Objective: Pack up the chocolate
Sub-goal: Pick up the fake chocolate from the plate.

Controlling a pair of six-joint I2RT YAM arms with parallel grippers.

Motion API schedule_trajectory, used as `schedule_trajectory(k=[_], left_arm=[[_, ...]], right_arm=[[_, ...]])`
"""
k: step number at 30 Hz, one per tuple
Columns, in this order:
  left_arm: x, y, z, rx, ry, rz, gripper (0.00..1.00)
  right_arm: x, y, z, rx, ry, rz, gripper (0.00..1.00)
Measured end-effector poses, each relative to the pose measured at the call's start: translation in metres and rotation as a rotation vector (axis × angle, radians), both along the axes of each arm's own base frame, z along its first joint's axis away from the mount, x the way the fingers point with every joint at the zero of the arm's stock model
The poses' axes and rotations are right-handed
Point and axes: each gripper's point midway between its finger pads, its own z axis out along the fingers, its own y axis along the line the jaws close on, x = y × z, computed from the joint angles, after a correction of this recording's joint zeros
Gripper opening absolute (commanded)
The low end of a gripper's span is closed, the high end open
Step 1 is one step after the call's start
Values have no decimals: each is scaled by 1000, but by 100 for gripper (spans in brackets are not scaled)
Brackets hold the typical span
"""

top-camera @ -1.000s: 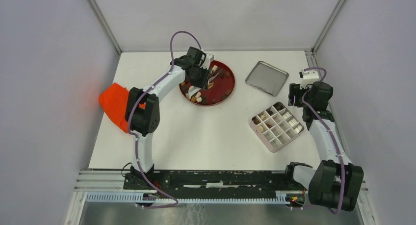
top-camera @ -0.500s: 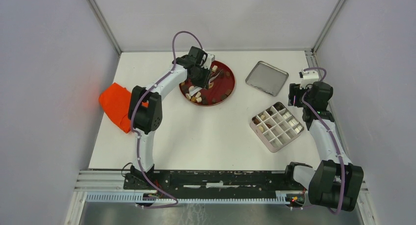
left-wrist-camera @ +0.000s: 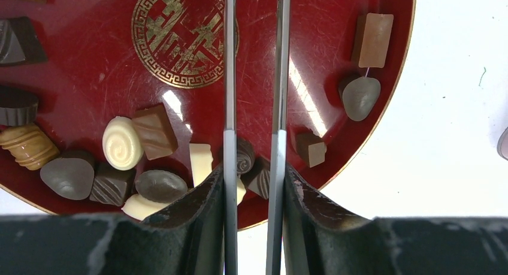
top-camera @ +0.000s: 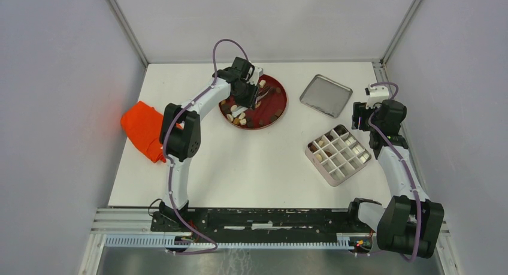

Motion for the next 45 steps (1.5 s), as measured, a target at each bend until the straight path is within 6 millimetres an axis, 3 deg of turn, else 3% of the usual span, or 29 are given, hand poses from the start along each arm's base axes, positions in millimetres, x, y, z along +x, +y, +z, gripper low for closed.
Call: schedule_trajectory(k=[10,20,37,45], left_arm=[[6,-3,5,-5,-10,0,41],[12,-6,-10,9,16,0,42],[25,-12,5,-7,-22,1,42],[28,-12,-10,7,-2,3,42]], right_arm=[[0,1,0,-3,0,3,69],[0,1,0,-3,0,4,69],[0,0,0,-6,1,5,69],[-1,1,-1,-5,7,7,69]])
